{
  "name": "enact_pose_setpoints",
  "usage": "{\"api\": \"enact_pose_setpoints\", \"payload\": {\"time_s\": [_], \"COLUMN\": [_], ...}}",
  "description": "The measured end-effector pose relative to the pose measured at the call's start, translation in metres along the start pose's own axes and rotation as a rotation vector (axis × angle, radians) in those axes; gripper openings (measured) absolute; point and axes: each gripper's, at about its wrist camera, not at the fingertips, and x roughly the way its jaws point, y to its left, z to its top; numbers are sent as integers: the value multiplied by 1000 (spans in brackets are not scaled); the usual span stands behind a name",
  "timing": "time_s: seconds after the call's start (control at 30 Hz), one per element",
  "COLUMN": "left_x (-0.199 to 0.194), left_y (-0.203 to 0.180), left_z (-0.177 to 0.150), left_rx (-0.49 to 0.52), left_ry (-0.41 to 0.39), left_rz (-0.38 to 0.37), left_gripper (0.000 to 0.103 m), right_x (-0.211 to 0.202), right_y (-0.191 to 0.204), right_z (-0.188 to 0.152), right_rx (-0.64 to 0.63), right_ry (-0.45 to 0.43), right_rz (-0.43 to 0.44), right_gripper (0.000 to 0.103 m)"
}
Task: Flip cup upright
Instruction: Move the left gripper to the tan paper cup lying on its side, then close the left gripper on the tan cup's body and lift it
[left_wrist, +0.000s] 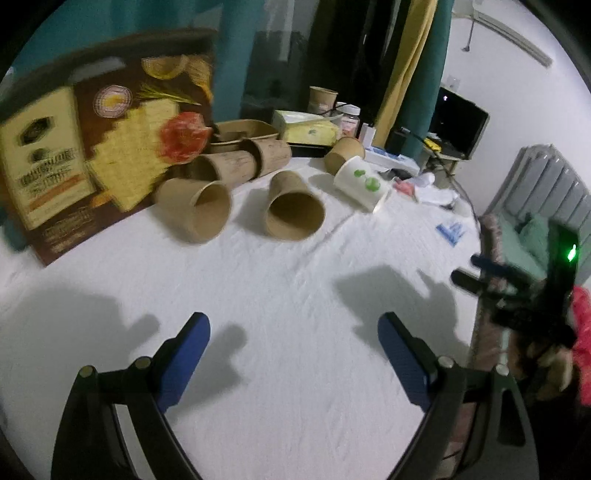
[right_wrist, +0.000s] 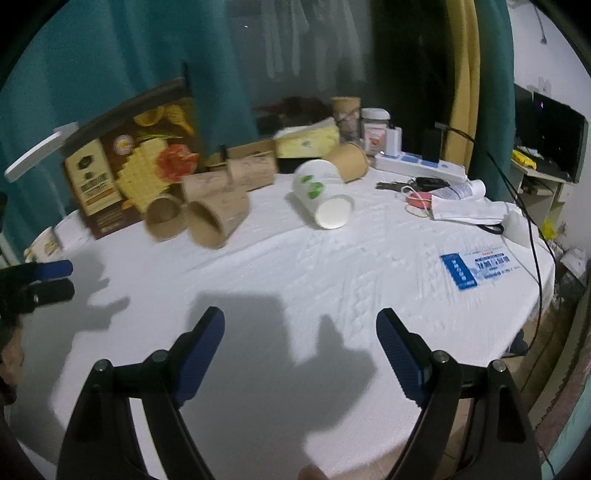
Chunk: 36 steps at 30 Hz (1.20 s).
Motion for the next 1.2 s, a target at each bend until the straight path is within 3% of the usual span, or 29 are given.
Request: {"api": "enact_pose_setpoints", "payload": {"time_s": [0.1, 0.23, 0.5, 0.8, 0.9, 0.97, 1.2], "left_x": [29, 71, 147, 189, 191, 189, 143], "left_y": [2, -5, -11, -12, -18, -21, -38], "left_z": [39, 87, 133, 130, 125, 122, 105], "left_rx": [-4, 47, 88, 180, 236, 260, 324], "left_ry": [23, 28, 86, 180, 204, 211, 189], "left_rz": [-25, 26, 92, 101, 97, 93, 22], "left_gripper": [92, 92, 92, 92, 75, 67, 64], "right_x": [26, 55, 80, 81, 79, 75, 49], "right_y": [-19, -41, -65, -73, -72, -71, -62], "right_z": [17, 38, 60, 55, 53, 51, 44], "right_rx": [30, 62, 108, 163, 161, 160, 162], "right_ry": [24, 51, 39, 41, 44, 44, 29], "right_rz": [5, 2, 21, 60, 66, 65, 61], "right_gripper": [82, 83, 82, 82, 82, 82, 83]}}
